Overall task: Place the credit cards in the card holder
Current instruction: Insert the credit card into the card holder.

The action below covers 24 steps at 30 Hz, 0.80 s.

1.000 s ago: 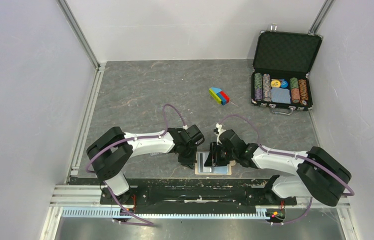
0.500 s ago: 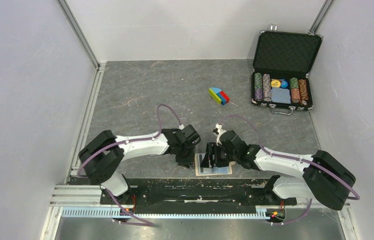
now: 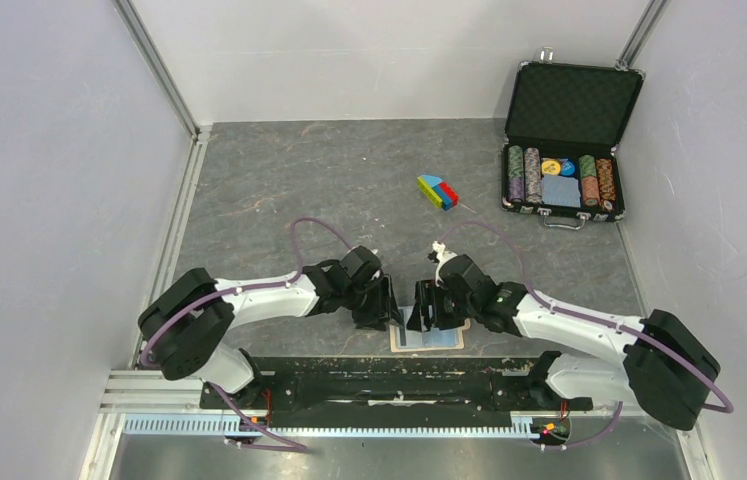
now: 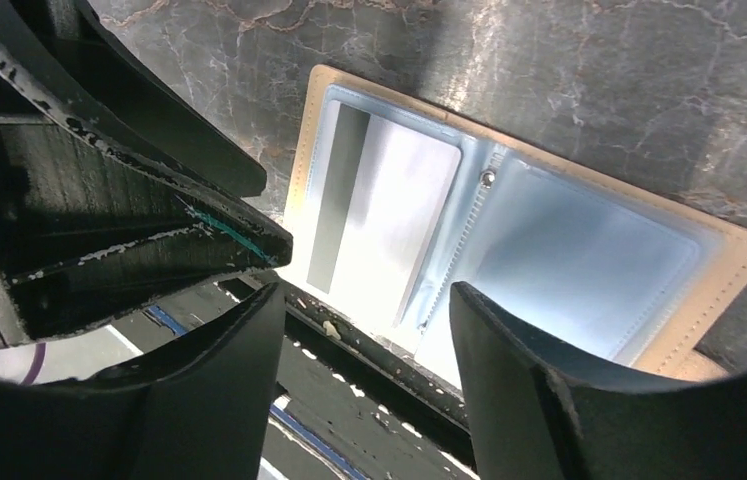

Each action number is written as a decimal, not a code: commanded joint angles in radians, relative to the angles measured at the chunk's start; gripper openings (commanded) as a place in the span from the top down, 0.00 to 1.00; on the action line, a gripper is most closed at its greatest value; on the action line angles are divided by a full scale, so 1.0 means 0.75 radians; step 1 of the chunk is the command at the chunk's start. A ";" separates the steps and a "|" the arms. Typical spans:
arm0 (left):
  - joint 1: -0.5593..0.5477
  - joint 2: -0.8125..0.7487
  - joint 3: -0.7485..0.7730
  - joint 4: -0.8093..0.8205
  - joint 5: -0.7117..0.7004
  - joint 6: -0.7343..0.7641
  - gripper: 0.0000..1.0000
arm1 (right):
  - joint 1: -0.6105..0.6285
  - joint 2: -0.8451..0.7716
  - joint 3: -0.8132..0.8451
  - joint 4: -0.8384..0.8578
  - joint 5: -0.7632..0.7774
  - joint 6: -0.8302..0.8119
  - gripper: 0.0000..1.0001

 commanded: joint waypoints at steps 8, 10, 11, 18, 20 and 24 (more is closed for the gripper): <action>-0.008 0.087 0.008 -0.074 -0.158 -0.081 0.43 | -0.150 -0.079 -0.097 -0.105 0.058 -0.102 0.68; -0.021 0.088 0.023 -0.106 -0.205 -0.080 0.43 | -0.177 -0.077 -0.133 -0.111 0.054 -0.112 0.72; -0.031 0.092 0.036 -0.127 -0.230 -0.080 0.42 | -0.192 -0.076 -0.148 -0.110 0.050 -0.117 0.74; -0.129 0.175 0.142 -0.205 -0.326 -0.080 0.39 | -0.252 -0.063 -0.232 -0.104 0.011 -0.123 0.87; -0.152 0.219 0.167 -0.173 -0.307 -0.077 0.39 | -0.263 -0.067 -0.241 -0.103 0.005 -0.127 0.90; -0.188 0.255 0.214 -0.152 -0.290 -0.076 0.42 | -0.282 -0.075 -0.255 -0.100 -0.013 -0.136 0.92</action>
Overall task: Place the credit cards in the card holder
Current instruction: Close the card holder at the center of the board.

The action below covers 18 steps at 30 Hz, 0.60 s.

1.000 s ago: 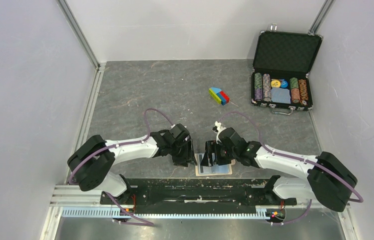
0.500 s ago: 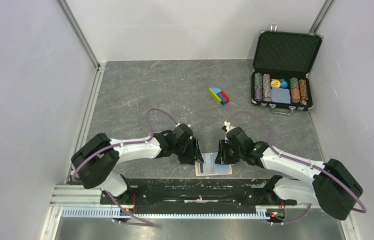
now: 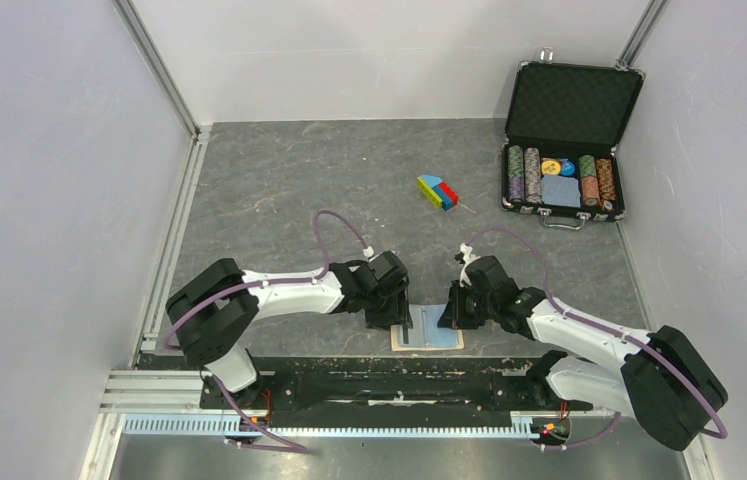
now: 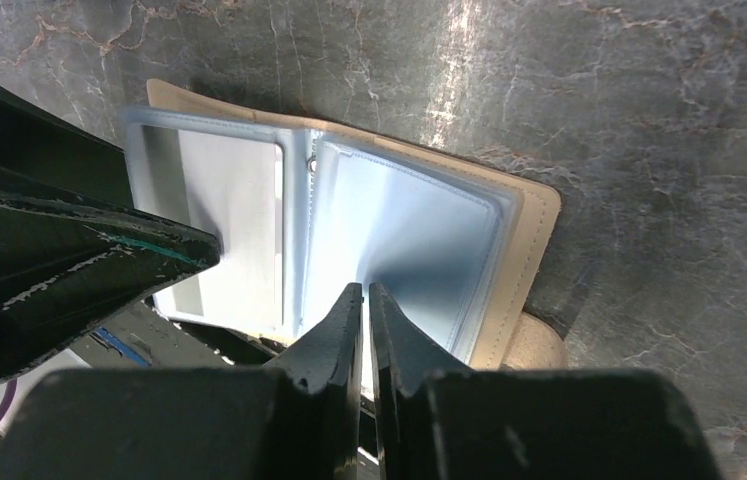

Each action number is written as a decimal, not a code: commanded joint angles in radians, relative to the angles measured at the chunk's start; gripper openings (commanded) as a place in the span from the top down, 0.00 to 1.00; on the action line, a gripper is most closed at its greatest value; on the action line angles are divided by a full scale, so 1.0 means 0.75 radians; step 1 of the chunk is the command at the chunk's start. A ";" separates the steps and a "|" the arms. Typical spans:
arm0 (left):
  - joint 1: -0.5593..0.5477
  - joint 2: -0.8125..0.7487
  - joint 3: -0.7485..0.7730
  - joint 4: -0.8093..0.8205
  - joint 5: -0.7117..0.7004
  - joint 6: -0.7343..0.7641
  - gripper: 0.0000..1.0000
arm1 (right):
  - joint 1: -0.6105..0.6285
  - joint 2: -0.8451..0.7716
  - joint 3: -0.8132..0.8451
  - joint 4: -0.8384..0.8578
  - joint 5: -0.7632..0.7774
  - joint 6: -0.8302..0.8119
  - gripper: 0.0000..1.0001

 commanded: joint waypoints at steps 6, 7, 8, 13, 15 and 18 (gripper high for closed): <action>-0.041 -0.072 0.004 0.036 -0.053 -0.047 0.46 | -0.022 0.018 -0.093 -0.073 0.012 -0.052 0.93; -0.040 -0.095 0.007 0.043 -0.047 -0.048 0.46 | -0.022 0.015 -0.095 -0.068 0.005 -0.049 0.93; -0.041 -0.118 0.010 0.048 -0.041 -0.044 0.46 | -0.024 0.014 -0.094 -0.062 -0.002 -0.048 0.93; -0.040 -0.146 0.050 0.080 0.017 -0.042 0.47 | -0.025 0.013 -0.084 -0.044 -0.026 -0.041 0.93; -0.040 -0.120 0.066 0.091 0.037 -0.045 0.46 | -0.024 0.015 -0.085 -0.035 -0.033 -0.041 0.93; -0.043 -0.063 0.077 0.113 0.062 -0.050 0.47 | -0.024 0.017 -0.085 -0.015 -0.048 -0.028 0.93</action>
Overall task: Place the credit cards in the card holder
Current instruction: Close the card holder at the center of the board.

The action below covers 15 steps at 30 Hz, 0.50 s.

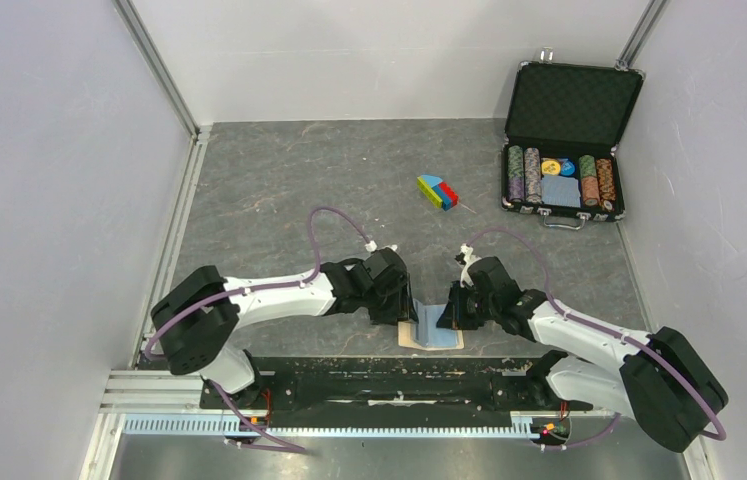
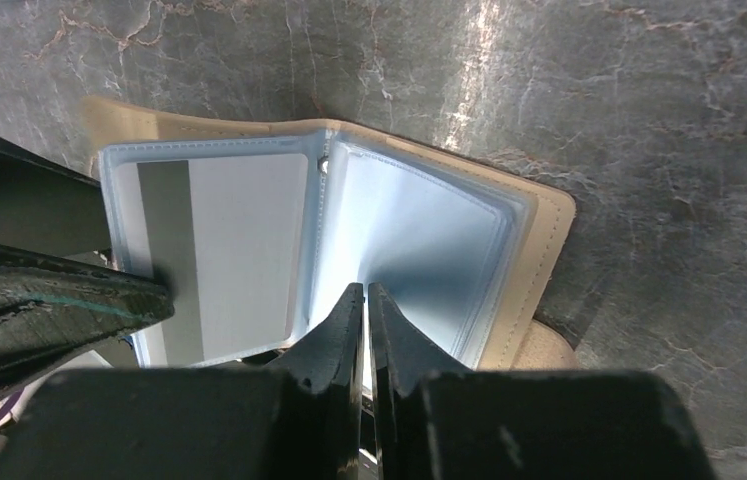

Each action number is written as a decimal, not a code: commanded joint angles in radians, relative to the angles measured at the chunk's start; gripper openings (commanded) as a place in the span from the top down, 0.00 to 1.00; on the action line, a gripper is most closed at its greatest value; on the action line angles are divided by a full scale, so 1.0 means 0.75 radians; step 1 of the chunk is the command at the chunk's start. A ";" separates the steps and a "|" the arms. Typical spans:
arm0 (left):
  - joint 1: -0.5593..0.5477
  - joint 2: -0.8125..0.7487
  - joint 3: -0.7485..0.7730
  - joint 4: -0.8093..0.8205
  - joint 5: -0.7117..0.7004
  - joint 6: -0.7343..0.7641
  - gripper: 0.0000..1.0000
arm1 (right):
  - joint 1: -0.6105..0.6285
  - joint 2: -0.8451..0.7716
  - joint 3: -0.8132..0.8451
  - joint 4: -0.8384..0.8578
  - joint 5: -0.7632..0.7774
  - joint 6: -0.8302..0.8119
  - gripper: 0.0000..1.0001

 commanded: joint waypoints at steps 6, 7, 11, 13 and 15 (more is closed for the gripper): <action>-0.033 0.131 0.095 0.107 0.089 -0.021 0.55 | -0.003 0.027 -0.054 -0.043 -0.013 -0.006 0.93; -0.036 0.129 0.096 0.121 0.096 -0.015 0.56 | -0.005 0.026 -0.056 -0.039 -0.016 -0.003 0.93; -0.036 0.124 0.101 0.167 0.121 -0.001 0.57 | -0.010 0.027 -0.067 -0.011 -0.042 0.012 0.93; -0.038 0.136 0.117 0.156 0.128 0.012 0.61 | -0.009 0.027 -0.067 -0.003 -0.048 0.016 0.93; -0.036 0.150 0.148 0.106 0.127 0.044 0.73 | -0.012 0.022 -0.060 -0.004 -0.053 0.017 0.93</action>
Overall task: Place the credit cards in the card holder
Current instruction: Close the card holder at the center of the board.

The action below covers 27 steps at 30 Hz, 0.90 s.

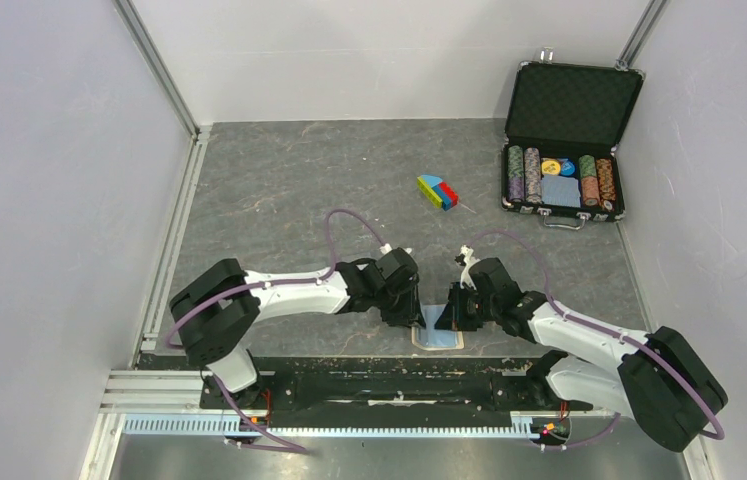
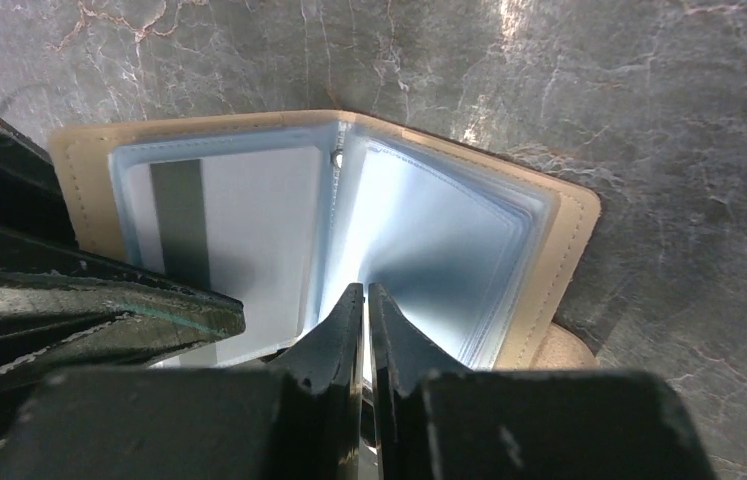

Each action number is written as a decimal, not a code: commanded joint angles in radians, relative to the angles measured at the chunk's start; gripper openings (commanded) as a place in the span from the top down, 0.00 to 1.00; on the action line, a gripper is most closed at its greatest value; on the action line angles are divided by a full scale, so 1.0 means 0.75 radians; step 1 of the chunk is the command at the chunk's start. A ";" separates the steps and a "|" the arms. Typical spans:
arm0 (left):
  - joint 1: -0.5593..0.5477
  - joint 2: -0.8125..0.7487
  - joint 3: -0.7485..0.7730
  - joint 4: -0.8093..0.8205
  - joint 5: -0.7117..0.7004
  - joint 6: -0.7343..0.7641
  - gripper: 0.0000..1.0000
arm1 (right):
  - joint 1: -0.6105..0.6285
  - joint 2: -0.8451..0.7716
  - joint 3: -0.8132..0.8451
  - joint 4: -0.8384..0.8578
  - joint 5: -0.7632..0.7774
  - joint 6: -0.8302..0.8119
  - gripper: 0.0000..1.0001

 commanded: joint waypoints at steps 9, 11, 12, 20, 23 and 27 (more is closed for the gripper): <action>-0.008 0.168 0.441 -0.572 -0.169 0.459 0.98 | -0.032 -0.085 0.086 -0.140 0.033 -0.028 0.82; -0.008 0.216 0.529 -0.699 -0.236 0.572 0.98 | -0.047 -0.105 0.119 -0.175 0.046 -0.044 0.79; -0.009 0.242 0.578 -0.757 -0.270 0.634 0.98 | -0.055 -0.109 0.131 -0.190 0.048 -0.055 0.77; -0.011 0.401 0.878 -1.083 -0.527 0.919 0.97 | -0.122 -0.130 0.169 -0.246 0.043 -0.093 0.71; -0.023 0.466 0.944 -1.136 -0.570 0.973 0.88 | -0.154 -0.134 0.153 -0.239 0.021 -0.094 0.70; -0.065 0.526 0.995 -1.141 -0.543 0.987 0.65 | -0.199 -0.136 0.120 -0.214 -0.019 -0.093 0.70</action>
